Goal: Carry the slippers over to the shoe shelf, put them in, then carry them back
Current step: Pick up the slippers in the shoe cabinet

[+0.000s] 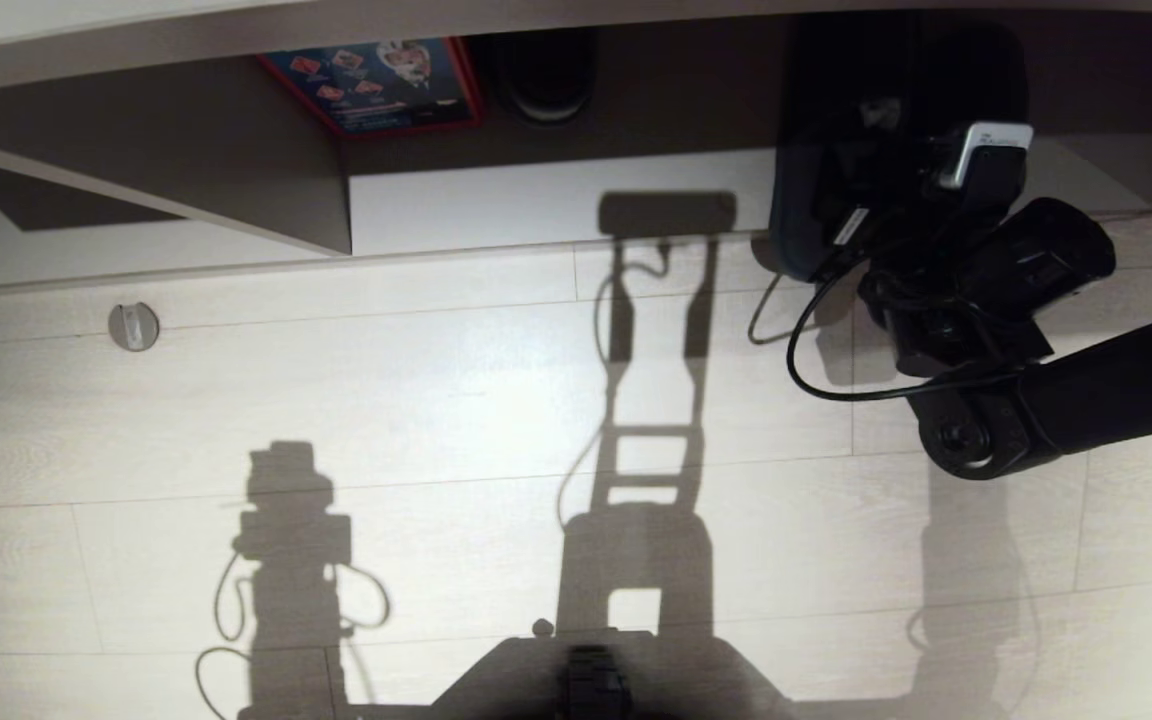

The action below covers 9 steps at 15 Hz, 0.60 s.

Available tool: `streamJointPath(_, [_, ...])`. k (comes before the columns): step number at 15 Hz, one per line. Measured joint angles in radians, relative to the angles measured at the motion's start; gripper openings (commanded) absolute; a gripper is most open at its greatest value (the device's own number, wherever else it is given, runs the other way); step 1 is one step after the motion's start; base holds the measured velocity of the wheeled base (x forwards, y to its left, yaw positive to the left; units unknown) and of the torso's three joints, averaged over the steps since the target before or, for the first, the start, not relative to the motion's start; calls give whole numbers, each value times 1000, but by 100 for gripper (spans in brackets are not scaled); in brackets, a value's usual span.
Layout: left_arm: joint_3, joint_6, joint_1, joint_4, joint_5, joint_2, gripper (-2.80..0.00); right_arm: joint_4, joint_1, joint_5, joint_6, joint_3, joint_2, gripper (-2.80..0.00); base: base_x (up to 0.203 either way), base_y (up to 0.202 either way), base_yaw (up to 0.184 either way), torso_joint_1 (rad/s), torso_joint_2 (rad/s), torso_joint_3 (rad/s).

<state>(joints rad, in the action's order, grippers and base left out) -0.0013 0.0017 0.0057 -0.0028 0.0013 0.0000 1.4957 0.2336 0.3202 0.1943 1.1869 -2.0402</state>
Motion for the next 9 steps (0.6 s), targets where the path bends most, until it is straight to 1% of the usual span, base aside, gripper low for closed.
streamJointPath(9, [0,0,0,0,0,0,-280,-2,-35,-2,13,60,-20,0,0,0,0,0,0,0])
